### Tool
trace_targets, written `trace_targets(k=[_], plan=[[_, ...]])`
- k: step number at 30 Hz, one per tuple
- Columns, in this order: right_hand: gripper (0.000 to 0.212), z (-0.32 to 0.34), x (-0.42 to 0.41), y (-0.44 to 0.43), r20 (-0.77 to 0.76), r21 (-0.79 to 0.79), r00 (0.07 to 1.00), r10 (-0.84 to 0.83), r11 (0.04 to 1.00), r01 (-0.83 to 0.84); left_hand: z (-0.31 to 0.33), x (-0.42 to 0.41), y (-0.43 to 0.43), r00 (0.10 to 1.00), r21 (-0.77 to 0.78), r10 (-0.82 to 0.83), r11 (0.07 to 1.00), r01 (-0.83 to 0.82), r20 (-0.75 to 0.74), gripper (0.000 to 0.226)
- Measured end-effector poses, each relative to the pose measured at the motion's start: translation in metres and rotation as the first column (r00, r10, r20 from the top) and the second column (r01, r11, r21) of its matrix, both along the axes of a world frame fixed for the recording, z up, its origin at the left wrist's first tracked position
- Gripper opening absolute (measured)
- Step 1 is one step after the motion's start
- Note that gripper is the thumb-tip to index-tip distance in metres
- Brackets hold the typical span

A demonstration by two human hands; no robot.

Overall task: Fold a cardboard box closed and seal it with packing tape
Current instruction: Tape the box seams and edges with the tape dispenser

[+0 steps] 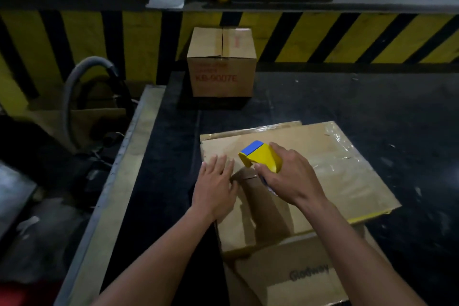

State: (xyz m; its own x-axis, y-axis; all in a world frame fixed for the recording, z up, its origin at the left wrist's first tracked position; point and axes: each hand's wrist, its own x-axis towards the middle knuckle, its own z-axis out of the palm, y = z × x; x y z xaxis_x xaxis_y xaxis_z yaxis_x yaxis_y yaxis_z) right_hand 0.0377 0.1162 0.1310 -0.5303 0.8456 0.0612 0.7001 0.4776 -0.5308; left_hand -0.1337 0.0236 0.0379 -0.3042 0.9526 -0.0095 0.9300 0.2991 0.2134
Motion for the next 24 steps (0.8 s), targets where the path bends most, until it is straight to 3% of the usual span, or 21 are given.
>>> trace_targets(k=[3,5,7,9,13,17,19,24], plan=[[0.061,-0.005,-0.009,-0.008,-0.045,-0.013,0.999,-0.015,1.000,0.014,0.015,-0.016,0.009,0.998,0.159,0.038,0.986,-0.046,0.050,0.043],[0.063,-0.009,-0.013,-0.013,-0.058,-0.015,0.998,-0.015,1.000,0.014,0.033,-0.031,0.023,0.928,0.170,0.105,0.970,-0.175,0.357,0.038],[0.067,-0.010,-0.018,-0.017,-0.072,-0.008,0.997,-0.014,1.000,0.014,0.049,-0.044,0.039,0.656,0.080,0.139,0.953,-0.292,0.742,0.039],[0.069,-0.011,-0.024,-0.019,-0.100,0.009,0.995,-0.011,1.000,0.012,0.062,-0.053,0.051,0.414,-0.032,0.159,0.954,-0.298,0.896,0.037],[0.070,-0.008,-0.034,-0.015,-0.159,0.051,0.987,0.009,0.999,-0.001,0.072,-0.068,0.060,0.079,-0.193,0.217,0.953,-0.234,0.973,0.030],[0.068,-0.003,-0.041,-0.008,-0.197,0.079,0.980,0.034,0.997,-0.018,0.074,-0.092,0.067,-0.170,-0.330,0.304,0.932,-0.148,0.937,0.046],[0.069,0.000,-0.044,-0.006,-0.210,0.084,0.977,0.043,0.996,-0.026,0.074,-0.100,0.072,-0.209,-0.354,0.320,0.924,-0.149,0.924,0.040],[0.072,0.006,-0.053,-0.004,-0.218,0.088,0.974,0.062,0.995,-0.044,0.073,-0.114,0.076,-0.173,-0.376,0.367,0.926,-0.024,0.914,0.038]])
